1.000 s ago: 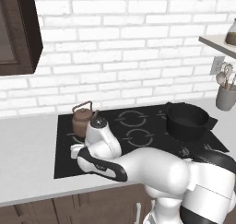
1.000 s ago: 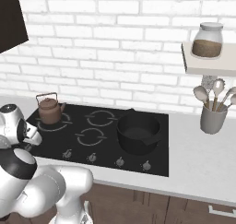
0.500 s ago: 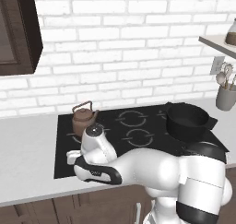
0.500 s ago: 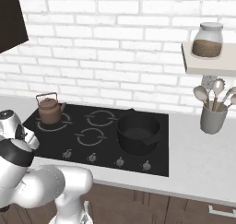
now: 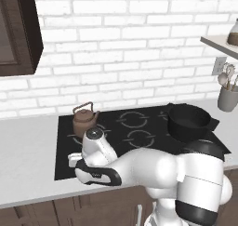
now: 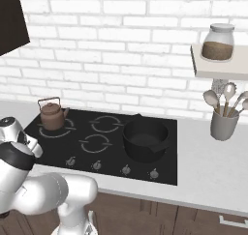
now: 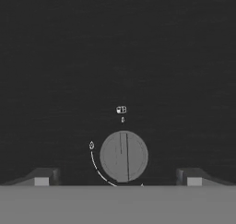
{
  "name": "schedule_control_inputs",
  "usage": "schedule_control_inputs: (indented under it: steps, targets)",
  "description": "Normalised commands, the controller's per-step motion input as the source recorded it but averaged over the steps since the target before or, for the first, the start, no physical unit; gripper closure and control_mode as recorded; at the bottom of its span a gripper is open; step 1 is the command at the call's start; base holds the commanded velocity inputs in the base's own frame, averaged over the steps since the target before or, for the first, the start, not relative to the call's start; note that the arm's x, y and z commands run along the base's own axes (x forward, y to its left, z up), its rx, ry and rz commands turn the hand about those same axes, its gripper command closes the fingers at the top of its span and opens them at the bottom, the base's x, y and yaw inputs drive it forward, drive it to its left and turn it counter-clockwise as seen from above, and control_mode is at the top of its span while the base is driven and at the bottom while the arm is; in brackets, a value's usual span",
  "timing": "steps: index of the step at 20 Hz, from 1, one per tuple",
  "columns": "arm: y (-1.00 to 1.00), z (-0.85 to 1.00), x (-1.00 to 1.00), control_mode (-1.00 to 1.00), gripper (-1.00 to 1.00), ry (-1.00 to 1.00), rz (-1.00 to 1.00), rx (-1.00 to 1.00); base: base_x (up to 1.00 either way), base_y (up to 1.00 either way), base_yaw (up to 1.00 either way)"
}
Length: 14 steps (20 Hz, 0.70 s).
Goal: Pick the kettle from the counter and place it on a stove burner. Then turn the burner on.
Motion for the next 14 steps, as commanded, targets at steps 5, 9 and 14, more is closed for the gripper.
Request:
schedule_control_inputs:
  steps: [5, 9, 14]
  targets:
    - [0.0, 0.0, 0.27, -1.0, -1.0, 0.0, 0.0, 0.0, 0.0, 0.0, 0.0]
    - [0.0, -0.03, 0.06, -1.0, -1.0, 0.0, 0.0, 0.0, 0.0, 0.0, 0.0]
    - [0.0, -0.25, -0.03, -1.0, -1.0, 0.0, 0.0, -0.03, 0.0, 0.0, 0.0]
